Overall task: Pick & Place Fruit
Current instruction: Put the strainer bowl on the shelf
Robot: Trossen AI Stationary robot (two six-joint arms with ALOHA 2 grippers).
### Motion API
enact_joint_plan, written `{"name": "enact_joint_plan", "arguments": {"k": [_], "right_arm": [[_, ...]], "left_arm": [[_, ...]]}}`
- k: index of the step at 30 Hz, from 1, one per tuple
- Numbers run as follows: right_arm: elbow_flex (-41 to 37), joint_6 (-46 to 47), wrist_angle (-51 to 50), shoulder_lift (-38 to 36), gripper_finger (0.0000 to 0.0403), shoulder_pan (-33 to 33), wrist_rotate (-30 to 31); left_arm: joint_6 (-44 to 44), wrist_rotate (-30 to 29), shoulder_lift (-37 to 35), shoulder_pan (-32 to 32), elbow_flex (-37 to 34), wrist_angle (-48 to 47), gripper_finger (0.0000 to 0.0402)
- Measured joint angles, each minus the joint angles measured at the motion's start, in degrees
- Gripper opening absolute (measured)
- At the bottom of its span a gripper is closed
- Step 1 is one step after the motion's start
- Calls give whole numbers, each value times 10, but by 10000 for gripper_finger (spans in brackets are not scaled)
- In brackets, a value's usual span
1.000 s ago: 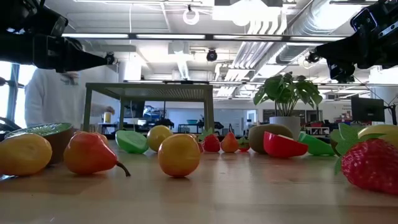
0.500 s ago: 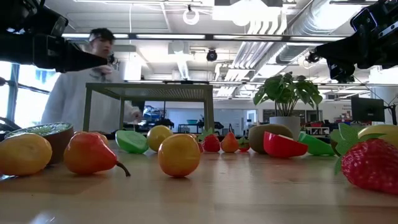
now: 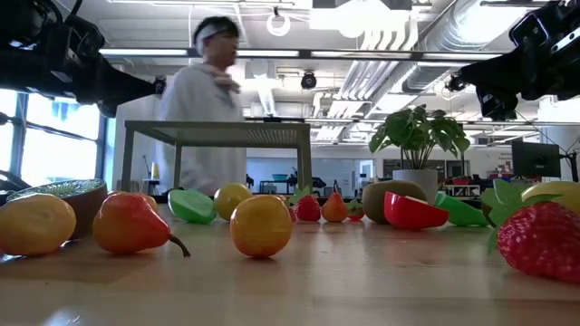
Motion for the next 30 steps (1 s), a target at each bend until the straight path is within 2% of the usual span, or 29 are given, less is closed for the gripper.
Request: {"name": "enact_joint_plan", "arguments": {"k": [12,30], "right_arm": [[0,42,2,0,3,0,1],[0,39,3,0,3,0,2]], "left_arm": [[-110,0,0,0,0,0,6],[-111,0,0,0,0,0,6]]}}
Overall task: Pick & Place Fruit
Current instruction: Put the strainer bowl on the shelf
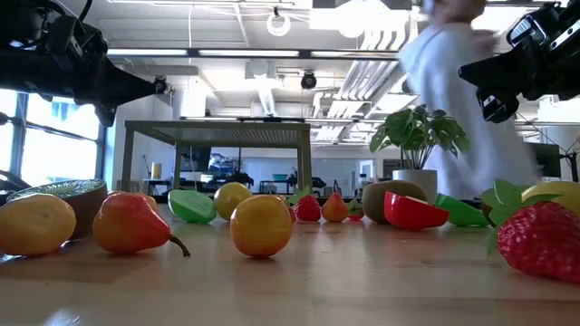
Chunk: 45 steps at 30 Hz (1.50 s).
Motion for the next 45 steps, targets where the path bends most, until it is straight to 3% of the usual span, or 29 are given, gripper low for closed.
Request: {"name": "enact_joint_plan", "arguments": {"k": [22,29,45], "right_arm": [[0,15,19,0,3,0,0],[0,8,71,0,3,0,14],[33,-15,75,21,3,0,34]], "left_arm": [[19,12,0,0,-1,50,6],[20,11,0,0,0,76,6],[46,9,1,0,45,64,5]]}}
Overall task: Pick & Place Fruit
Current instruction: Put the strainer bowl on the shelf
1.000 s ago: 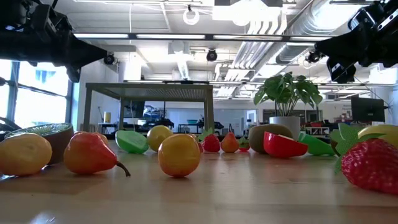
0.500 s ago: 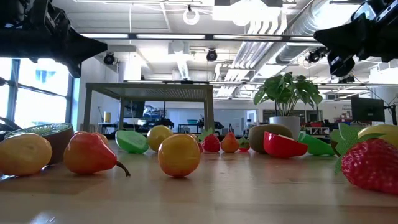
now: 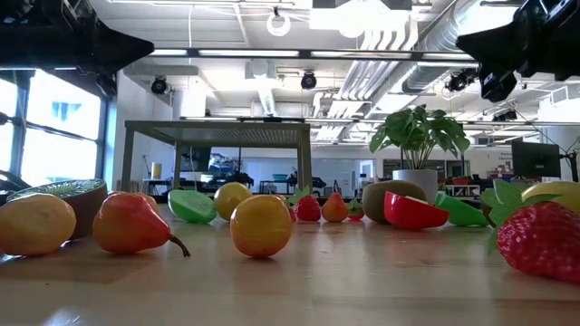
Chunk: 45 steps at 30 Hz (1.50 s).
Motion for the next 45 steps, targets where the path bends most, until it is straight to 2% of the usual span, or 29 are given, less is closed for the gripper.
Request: {"name": "enact_joint_plan", "arguments": {"k": [9,19,29,36,40,45], "right_arm": [[65,-7,-5,99,3,0,3],[152,0,-14,232,3,0,-6],[304,15,-175,321,3,0,-8],[416,51,-309,374,3,0,-35],[468,76,-376,404,3,0,-60],[501,155,-408,431,3,0,-101]], "left_arm": [[-2,-6,33,0,27,-5,5],[-1,-3,178,0,115,-60,5],[33,49,285,0,228,-114,5],[30,53,307,0,283,-174,5],[30,54,308,0,294,-174,5],[29,54,307,0,297,-175,5]]}}
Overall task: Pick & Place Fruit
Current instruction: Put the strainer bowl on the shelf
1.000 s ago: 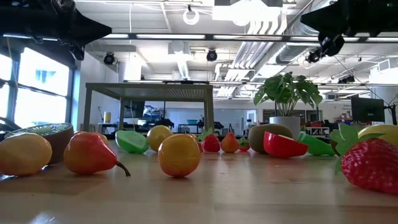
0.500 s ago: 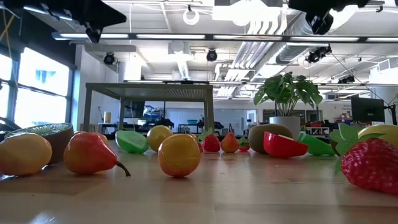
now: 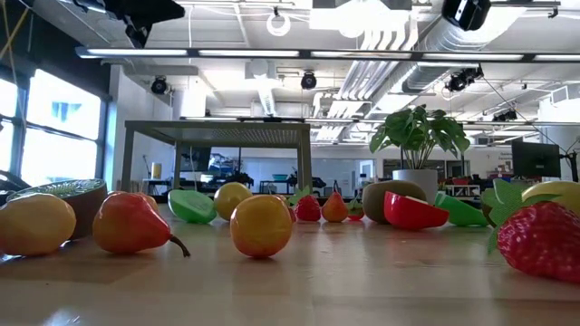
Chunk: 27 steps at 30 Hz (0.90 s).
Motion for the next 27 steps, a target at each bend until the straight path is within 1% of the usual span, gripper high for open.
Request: {"name": "enact_joint_plan", "arguments": {"k": [3,8,12,15,19,22,27], "right_arm": [[0,9,3,2,3,0,-23],[0,-3,5,5,3,0,-23],[0,33,4,13,3,0,-31],[0,50,4,19,3,0,-67],[0,100,-12,24,3,9,-115],[17,131,-72,31,3,31,-112],[91,152,-236,79,3,83,-68]], "left_arm": [[0,0,0,0,0,2,5],[0,0,0,0,0,6,5],[-1,0,0,0,0,6,6],[-2,0,0,0,0,6,6],[-21,0,0,0,0,6,6],[-30,-1,0,0,0,6,6],[-30,-1,0,0,0,6,6]]}}
